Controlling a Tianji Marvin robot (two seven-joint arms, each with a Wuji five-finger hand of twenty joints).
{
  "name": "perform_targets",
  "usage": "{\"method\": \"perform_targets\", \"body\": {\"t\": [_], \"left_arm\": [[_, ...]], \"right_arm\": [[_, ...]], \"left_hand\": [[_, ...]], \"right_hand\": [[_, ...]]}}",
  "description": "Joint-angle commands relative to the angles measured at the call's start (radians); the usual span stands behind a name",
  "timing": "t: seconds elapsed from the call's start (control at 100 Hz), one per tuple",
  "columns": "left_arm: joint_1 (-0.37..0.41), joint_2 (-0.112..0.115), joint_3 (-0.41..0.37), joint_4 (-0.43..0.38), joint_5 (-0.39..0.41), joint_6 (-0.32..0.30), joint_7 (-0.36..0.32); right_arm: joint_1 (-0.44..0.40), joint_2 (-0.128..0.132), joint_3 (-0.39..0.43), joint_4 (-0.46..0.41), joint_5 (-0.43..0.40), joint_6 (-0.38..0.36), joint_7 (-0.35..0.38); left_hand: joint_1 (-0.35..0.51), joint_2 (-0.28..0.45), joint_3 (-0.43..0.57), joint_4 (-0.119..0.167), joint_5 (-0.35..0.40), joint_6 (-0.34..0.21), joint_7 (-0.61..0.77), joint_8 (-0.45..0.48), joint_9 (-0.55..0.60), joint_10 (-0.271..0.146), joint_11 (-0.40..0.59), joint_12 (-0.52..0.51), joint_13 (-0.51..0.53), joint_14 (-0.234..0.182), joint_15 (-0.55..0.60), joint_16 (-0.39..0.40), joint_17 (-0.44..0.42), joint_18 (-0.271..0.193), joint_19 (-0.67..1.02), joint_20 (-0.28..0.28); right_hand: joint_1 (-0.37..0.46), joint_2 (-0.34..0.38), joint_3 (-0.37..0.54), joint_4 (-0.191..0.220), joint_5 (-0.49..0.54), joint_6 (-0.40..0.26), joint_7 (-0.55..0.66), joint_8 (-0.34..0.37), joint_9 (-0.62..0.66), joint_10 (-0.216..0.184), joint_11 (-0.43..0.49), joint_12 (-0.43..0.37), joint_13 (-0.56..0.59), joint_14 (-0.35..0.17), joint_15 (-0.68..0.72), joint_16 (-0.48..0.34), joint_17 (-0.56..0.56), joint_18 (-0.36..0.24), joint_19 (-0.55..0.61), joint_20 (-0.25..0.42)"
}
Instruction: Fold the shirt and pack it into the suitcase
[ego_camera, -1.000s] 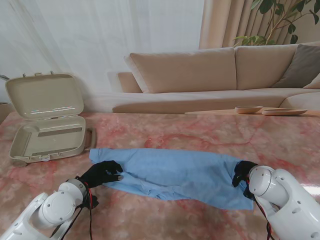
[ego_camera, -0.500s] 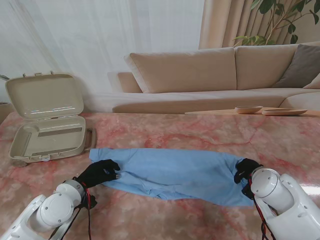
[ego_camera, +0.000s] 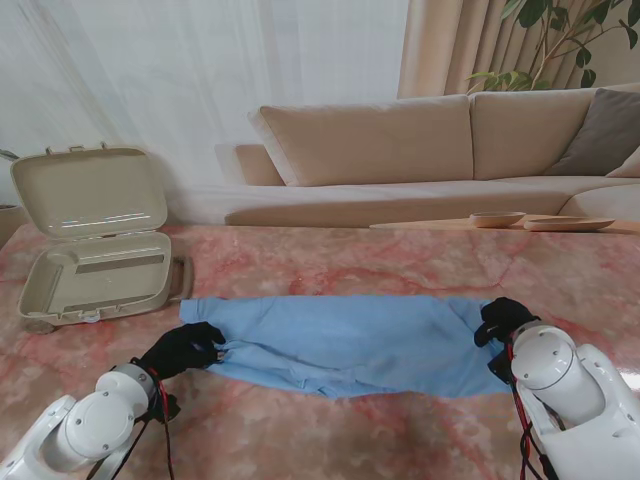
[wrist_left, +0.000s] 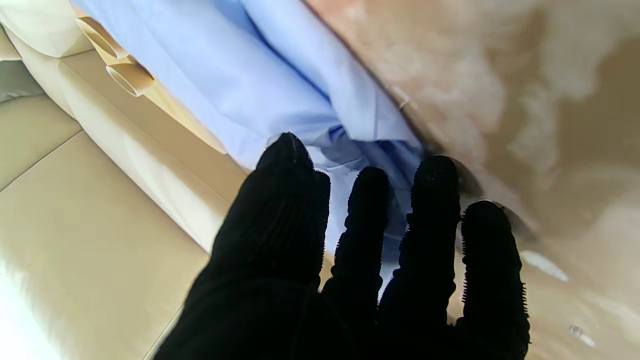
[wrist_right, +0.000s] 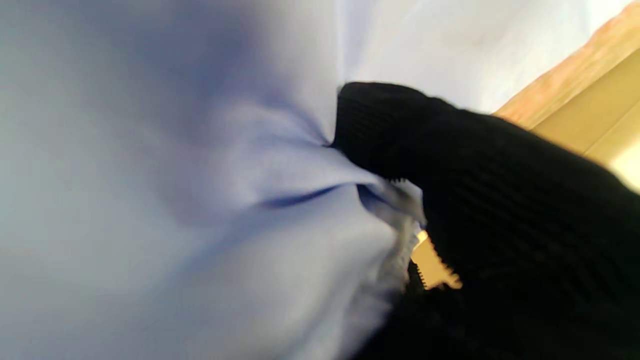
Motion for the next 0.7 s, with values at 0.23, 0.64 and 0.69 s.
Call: {"method": "perform_targets", "body": {"t": [0.23,0.64,0.69], "left_arm": [[-0.048,0.008,0.055,0.085,-0.037,-0.027,-0.047],[-0.115,0.008,0.129,0.145,-0.088,-0.076,-0.066],[-0.123,0.008,0.136,0.15,-0.092,-0.082,-0.065]], "right_arm": [[0.002,0.001,0.027,-0.042,-0.004,-0.008,0.021],[0.025,-0.006,0.047,-0.11,0.047,-0.001,0.008],[0.029,-0.007,0.043,-0.119,0.051,-0.002,0.008]], "left_hand": [[0.04,0.009,-0.017,0.014,0.01,0.005,0.01,-0.011,0.011,0.005,0.005,0.01,-0.009,0.027,-0.006,-0.012,0.003,0.024,0.003,-0.012],[0.04,0.009,-0.017,0.014,0.009,0.007,0.011,-0.011,0.008,0.007,0.005,0.008,-0.012,0.029,-0.008,-0.013,0.0,0.025,0.002,-0.014],[0.04,0.009,-0.018,0.014,0.01,0.007,0.011,-0.011,0.008,0.006,0.006,0.007,-0.011,0.028,-0.007,-0.013,0.0,0.025,0.002,-0.014]], "right_hand": [[0.076,-0.011,0.105,0.096,0.037,-0.004,0.039,0.03,0.028,0.097,0.037,0.027,0.034,-0.027,0.097,0.043,0.002,-0.009,-0.051,-0.042],[0.073,0.002,0.099,0.128,0.024,0.011,0.035,0.05,0.014,0.105,0.04,0.039,0.034,-0.036,0.107,0.048,0.0,-0.003,-0.09,0.029],[0.073,0.002,0.099,0.128,0.023,0.011,0.034,0.051,0.013,0.105,0.045,0.034,0.035,-0.035,0.106,0.046,0.007,-0.007,-0.052,-0.007]]}}
